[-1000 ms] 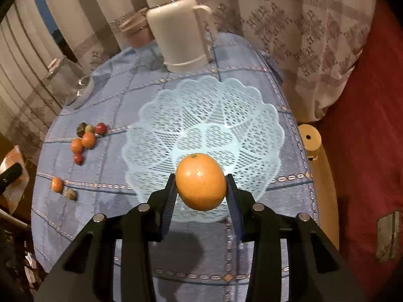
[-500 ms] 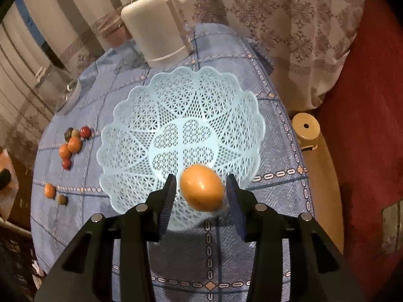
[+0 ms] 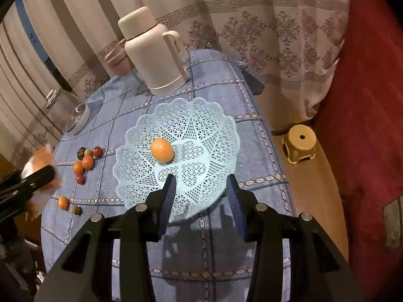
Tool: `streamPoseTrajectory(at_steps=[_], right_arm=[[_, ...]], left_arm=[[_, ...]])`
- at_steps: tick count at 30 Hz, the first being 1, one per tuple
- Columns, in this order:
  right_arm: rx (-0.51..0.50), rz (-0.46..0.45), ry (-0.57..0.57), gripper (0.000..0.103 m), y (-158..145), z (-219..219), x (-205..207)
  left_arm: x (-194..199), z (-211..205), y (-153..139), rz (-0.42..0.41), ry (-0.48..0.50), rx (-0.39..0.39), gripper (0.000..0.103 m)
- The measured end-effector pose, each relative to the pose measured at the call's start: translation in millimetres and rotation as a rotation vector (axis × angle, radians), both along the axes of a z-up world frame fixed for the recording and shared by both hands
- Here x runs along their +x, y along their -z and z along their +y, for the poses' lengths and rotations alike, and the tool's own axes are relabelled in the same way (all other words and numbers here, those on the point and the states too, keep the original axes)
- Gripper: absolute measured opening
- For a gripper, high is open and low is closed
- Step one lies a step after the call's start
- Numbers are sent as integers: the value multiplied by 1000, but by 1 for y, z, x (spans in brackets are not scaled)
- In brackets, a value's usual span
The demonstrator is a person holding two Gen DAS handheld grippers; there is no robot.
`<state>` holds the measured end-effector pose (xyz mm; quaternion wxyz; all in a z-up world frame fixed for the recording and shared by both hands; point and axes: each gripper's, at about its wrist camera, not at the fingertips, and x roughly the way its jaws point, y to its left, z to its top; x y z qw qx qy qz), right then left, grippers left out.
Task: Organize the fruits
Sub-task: 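Release the large orange from the right tool into the white basket, then lower the bag of oranges into the white basket and open the left tool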
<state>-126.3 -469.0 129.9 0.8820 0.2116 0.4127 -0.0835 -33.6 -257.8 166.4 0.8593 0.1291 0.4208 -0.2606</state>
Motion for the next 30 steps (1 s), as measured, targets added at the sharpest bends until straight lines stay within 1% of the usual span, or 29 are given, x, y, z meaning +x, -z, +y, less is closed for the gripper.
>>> streamPoseTrajectory(at_steps=[1, 2, 5, 6, 8, 13, 17, 20, 22, 23, 24, 30], right_arm=[[-7, -5, 9, 48, -1, 0, -5], [-13, -12, 15, 54, -2, -1, -9], [-38, -30, 31, 58, -3, -1, -22], [-49, -35, 40, 62, -4, -1, -27], [-61, -34, 47, 67, -3, -2, -34], [-62, 1, 41, 67, 1, -4, -46], [-58, 24, 32, 67, 5, -1, -53], [-54, 37, 35, 67, 9, -1, -57], [-48, 44, 40, 67, 10, -3, -56], [-45, 47, 45, 67, 12, -4, -56], [-41, 51, 49, 67, 13, -5, -56], [-33, 39, 42, 71, 11, -1, -44]], left_arm=[[0, -7, 3, 6, 14, -3, 66], [2, -17, 8, 17, 33, -6, 66], [4, -36, 19, 40, 69, -8, 66], [4, -44, 23, 46, 82, -7, 66], [4, -56, 31, 57, 110, -5, 66], [5, -80, 52, 91, 145, 4, 66], [8, -91, 65, 111, 156, 12, 67], [11, -96, 72, 121, 161, 17, 69], [14, -97, 72, 121, 157, 15, 73], [15, -98, 72, 126, 153, 10, 81], [17, -96, 70, 124, 147, 2, 85], [25, -76, 58, 100, 101, -6, 85]])
